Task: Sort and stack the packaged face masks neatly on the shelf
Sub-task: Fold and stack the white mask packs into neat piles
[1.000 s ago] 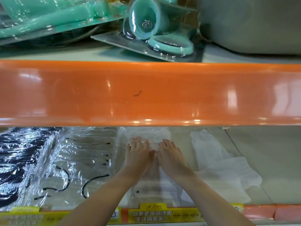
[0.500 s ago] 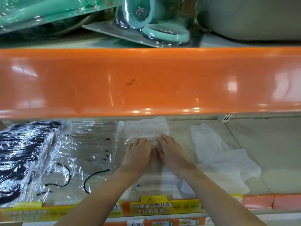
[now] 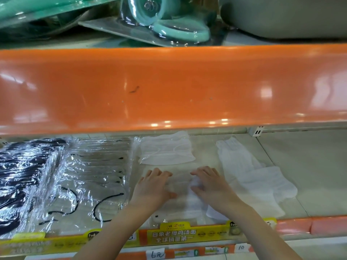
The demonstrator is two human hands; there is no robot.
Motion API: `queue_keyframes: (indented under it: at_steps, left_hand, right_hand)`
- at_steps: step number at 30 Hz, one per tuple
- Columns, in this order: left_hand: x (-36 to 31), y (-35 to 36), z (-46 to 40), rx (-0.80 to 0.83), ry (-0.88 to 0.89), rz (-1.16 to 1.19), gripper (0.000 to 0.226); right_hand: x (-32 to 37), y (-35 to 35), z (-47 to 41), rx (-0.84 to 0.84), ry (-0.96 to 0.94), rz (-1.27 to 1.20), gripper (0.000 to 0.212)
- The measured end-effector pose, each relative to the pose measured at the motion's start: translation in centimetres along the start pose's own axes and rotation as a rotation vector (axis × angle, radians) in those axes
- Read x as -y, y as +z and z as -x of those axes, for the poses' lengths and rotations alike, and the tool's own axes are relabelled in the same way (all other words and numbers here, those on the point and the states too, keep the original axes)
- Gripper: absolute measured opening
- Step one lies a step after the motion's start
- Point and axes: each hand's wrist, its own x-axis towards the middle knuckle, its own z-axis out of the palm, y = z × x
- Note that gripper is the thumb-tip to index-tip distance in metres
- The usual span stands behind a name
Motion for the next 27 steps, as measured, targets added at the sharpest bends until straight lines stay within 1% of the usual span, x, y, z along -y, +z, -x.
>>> queue_keyframes:
  at_steps: [3,5,8,10,12,13,16,18,22,25,27]
  left_hand:
    - [0.1,-0.1,0.0,0.037,-0.053,0.140,0.049]
    - [0.3,-0.1,0.1,0.025,-0.053,0.192,0.036]
    - [0.6,-0.1,0.7,-0.013,-0.027,0.218,0.014]
    - [0.8,-0.3,1.3,-0.075,-0.024,0.202,0.004]
    - [1.0,-0.3,1.6,-0.149,-0.039,0.259,0.007]
    - [1.1,-0.3,1.6,-0.171,-0.051,0.326,0.012]
    - [1.4,-0.2,1.7,-0.247,-0.054,0.517,0.027]
    - [1.3,-0.5,1.8,-0.342,-0.023,0.611,0.035]
    - [1.0,-1.7,2.2,-0.498,0.001,0.831,0.034]
    - [0.8,-2.8,2.7,-0.583,0.041,0.923,0.033]
    - [0.7,-3.6,3.1,-0.659,0.090,0.915,0.034]
  right_hand:
    - [0.2,-0.2,1.1,0.066,-0.008,0.029,0.066]
    - [0.2,-0.2,1.5,0.089,-0.021,0.056,0.075]
    - [-0.3,0.0,1.8,0.112,-0.025,0.079,0.078]
    - [-0.6,0.2,1.9,0.113,-0.019,0.061,0.076]
    - [-1.0,0.3,1.9,0.085,-0.015,0.012,0.068]
    - [-1.1,0.4,1.8,0.064,-0.009,-0.023,0.060]
    - [-1.1,0.1,1.5,0.007,0.031,-0.135,0.026]
    - [-1.2,-0.1,1.3,-0.041,0.053,-0.164,0.014]
    - [-0.9,-0.6,0.8,-0.065,0.082,-0.218,0.015]
    - [-0.6,-0.8,0.6,-0.024,0.108,-0.252,0.032]
    - [-0.3,-0.9,0.5,-0.010,0.108,-0.270,0.044]
